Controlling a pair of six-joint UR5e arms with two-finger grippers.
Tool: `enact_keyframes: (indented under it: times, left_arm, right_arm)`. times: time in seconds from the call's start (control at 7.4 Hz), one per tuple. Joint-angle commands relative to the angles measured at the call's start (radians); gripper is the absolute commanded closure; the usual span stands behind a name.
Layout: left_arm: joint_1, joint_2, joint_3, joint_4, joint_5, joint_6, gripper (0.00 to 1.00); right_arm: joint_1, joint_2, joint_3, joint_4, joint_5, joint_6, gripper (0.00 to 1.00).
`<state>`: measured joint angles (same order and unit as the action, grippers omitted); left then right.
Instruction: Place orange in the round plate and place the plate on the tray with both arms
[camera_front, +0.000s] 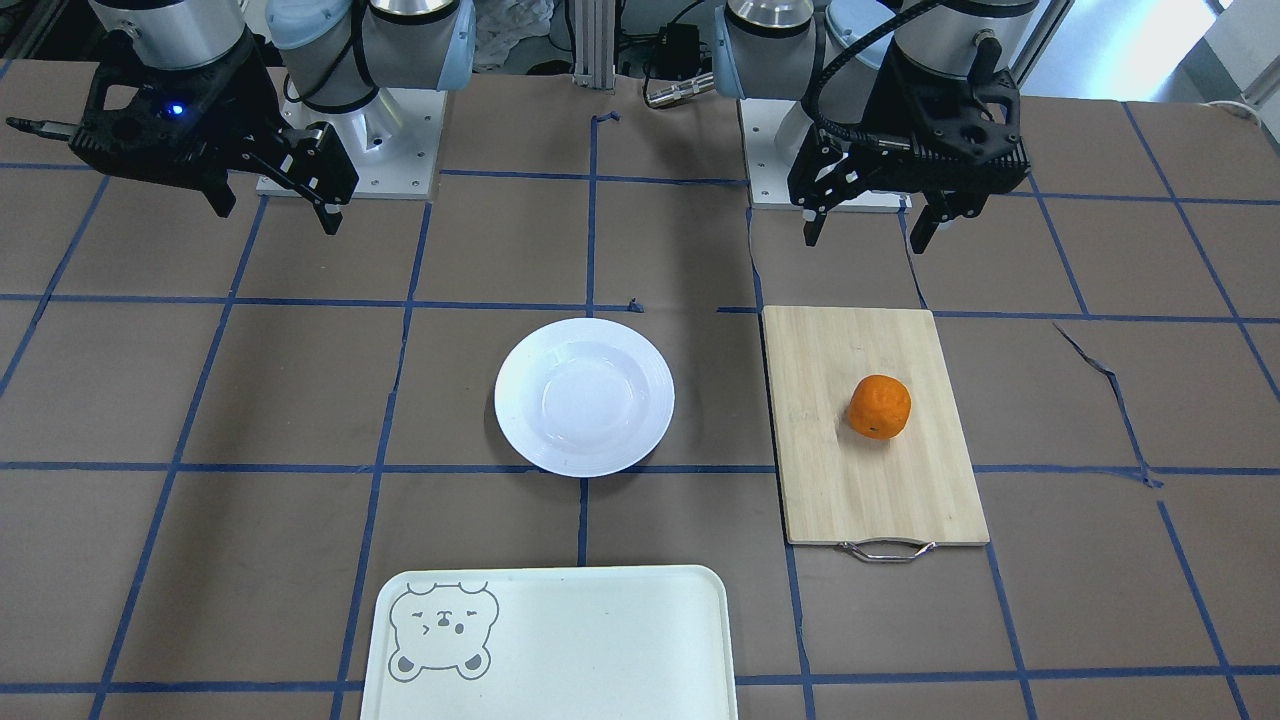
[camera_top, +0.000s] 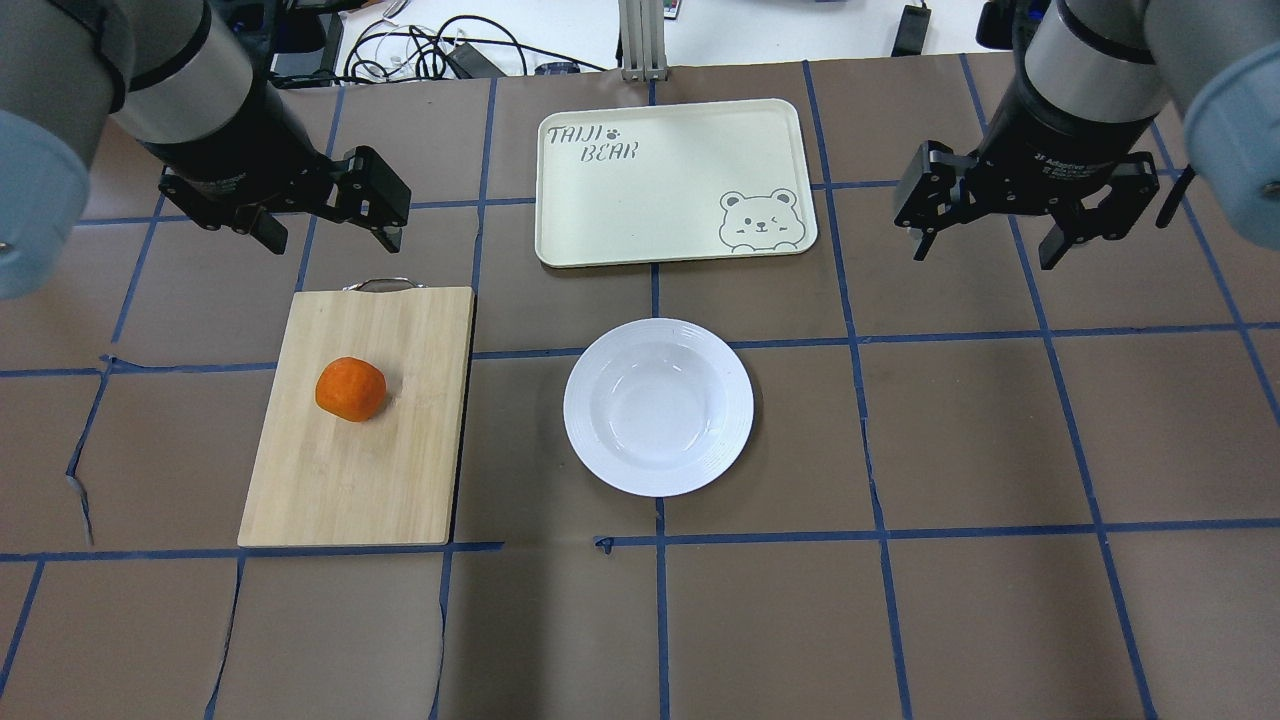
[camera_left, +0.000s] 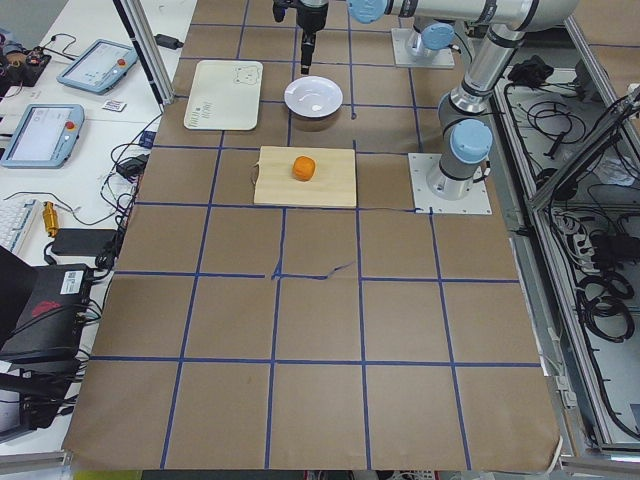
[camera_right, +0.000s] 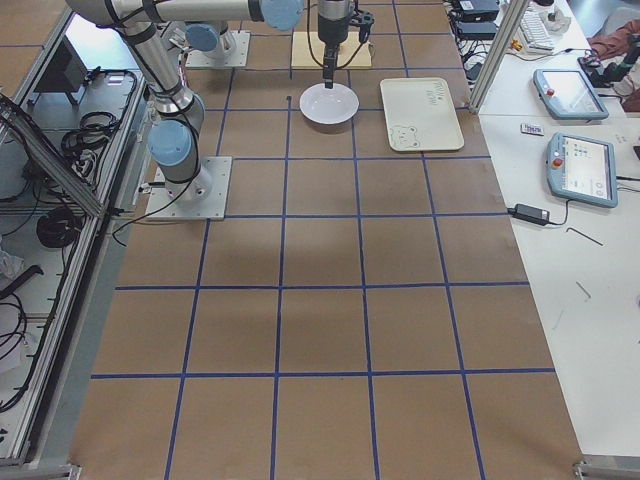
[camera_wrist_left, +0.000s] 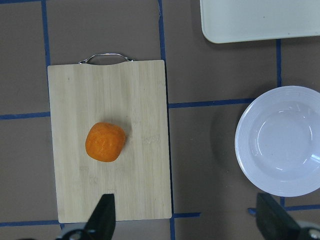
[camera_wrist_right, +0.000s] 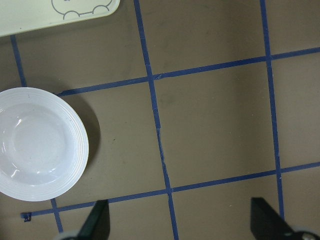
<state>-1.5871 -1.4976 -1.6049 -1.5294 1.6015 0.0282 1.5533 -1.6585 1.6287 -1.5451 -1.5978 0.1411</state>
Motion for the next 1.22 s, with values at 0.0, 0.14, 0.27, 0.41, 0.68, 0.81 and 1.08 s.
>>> enact_keyframes:
  times: [0.0, 0.14, 0.27, 0.41, 0.68, 0.81, 1.08]
  left_arm:
    - [-0.001, 0.0, 0.0, 0.0, -0.002, -0.001, 0.0]
    - [0.001, 0.0, 0.0, 0.0, 0.001, -0.001, 0.0]
    - [0.001, 0.002, 0.0, 0.0, 0.0, -0.001, 0.0]
    - [0.001, 0.0, 0.0, 0.0, -0.002, -0.001, 0.0]
    - [0.009, 0.0, 0.006, -0.004, 0.002, -0.001, 0.0]
    - [0.022, -0.009, 0.013, -0.005, 0.0, -0.001, 0.0]
    - [0.03, -0.065, 0.03, -0.002, 0.011, 0.002, 0.0]
  right_arm:
    - [0.001, 0.0, 0.0, 0.002, 0.005, 0.0, 0.0]
    - [0.001, 0.0, 0.0, 0.002, 0.006, -0.003, 0.0]
    - [0.001, 0.0, 0.0, 0.002, 0.007, -0.005, 0.0]
    - [0.001, 0.0, 0.003, 0.002, 0.001, -0.008, 0.0]
    - [0.001, 0.002, 0.003, 0.002, 0.001, -0.008, 0.0]
    - [0.001, 0.002, 0.008, 0.002, 0.001, -0.006, 0.0]
    - [0.001, 0.002, 0.007, 0.0, 0.007, -0.011, 0.0]
